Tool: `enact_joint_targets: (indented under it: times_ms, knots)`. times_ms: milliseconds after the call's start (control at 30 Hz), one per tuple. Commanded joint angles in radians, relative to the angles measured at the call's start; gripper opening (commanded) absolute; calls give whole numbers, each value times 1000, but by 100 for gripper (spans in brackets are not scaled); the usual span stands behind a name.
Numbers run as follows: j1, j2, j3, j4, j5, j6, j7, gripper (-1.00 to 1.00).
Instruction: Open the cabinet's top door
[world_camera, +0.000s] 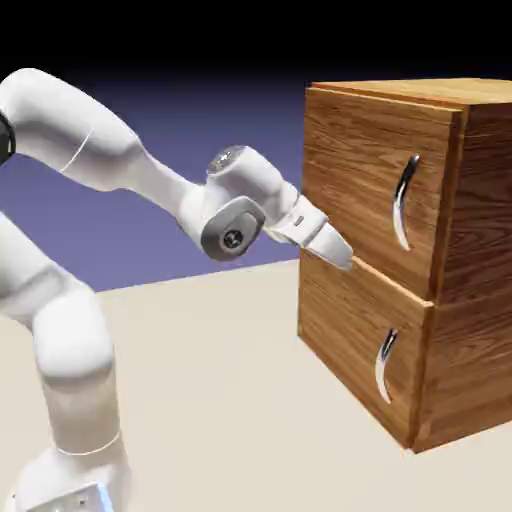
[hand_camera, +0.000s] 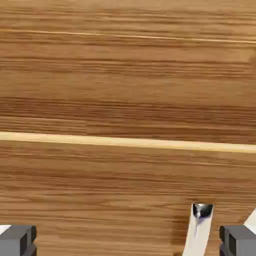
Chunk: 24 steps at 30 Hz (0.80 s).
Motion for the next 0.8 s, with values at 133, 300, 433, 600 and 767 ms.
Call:
enact_joint_targets:
  times_ms: [133,300,433,600,767]
  knots:
    - [66,-32,-77,26,-218,-16,162,100]
    - [133,-64,-153,51,-435,-33,324,100]
    - [186,-89,-215,72,-609,-46,453,100]
    - [252,-121,-291,97,-826,-62,615,100]
    - [318,-153,-368,123,-1044,-78,777,100]
